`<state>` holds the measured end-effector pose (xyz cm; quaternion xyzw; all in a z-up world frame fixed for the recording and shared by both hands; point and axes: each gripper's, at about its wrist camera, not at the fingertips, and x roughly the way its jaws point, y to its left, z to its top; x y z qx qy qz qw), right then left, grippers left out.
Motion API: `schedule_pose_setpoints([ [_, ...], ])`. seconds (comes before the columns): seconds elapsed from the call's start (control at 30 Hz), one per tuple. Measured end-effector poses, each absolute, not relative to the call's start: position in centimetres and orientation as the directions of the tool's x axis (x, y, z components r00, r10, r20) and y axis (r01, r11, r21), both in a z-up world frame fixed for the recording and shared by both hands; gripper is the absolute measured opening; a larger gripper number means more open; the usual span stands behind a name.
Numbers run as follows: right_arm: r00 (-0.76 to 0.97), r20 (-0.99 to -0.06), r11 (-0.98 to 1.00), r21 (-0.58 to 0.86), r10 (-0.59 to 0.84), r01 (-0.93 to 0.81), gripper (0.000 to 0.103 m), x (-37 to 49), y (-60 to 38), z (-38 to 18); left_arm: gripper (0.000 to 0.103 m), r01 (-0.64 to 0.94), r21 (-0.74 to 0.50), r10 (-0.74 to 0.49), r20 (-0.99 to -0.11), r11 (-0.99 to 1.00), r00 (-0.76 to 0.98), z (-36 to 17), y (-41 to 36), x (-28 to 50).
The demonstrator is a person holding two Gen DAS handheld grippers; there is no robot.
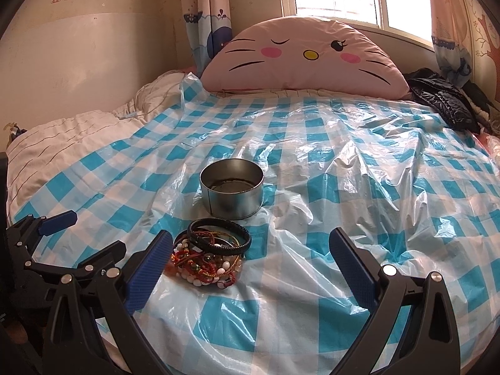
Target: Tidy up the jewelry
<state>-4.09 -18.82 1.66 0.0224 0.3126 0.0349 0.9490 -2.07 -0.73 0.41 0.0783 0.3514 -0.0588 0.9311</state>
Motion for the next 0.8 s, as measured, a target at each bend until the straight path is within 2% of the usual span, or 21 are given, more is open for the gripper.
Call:
schedule_pose_setpoints([
  [0.2, 0.866, -0.500, 0.995, 0.062, -0.034, 0.075, 0.096, -6.0, -20.5, 3.0, 0.096, 0.234, 0.029, -0.151, -0.683, 0.972, 0.715, 0.5, -1.2, -1.5],
  [0.37, 0.851, -0.525, 0.983, 0.140, -0.029, 0.120, 0.096, -5.4, -22.3, 2.7, 0.095, 0.286, -0.035, -0.227, -0.702, 0.958, 0.675, 0.1, -2.0, 0.7],
  [0.53, 0.850, -0.527, 0.983, 0.145, -0.016, 0.109, 0.096, -5.4, -22.4, 2.5, 0.094, 0.316, -0.091, -0.279, -0.732, 0.944, 0.622, -1.1, -3.6, 3.7],
  [0.63, 0.848, -0.530, 0.981, 0.164, -0.004, 0.107, 0.096, -5.3, -22.6, 2.3, 0.088, 0.326, -0.084, -0.273, -0.757, 0.942, 0.593, -2.0, -4.9, 5.5],
  [0.73, 0.851, -0.525, 0.975, 0.193, 0.010, 0.108, 0.096, -5.4, -23.1, 2.3, 0.078, 0.326, -0.082, -0.262, -0.787, 0.942, 0.559, -3.0, -5.9, 7.6],
  [0.8, 0.853, -0.522, 0.971, 0.211, 0.018, 0.108, 0.096, -5.5, -23.3, 2.2, 0.066, 0.328, -0.079, -0.252, -0.811, 0.941, 0.528, -3.8, -6.5, 8.9],
])
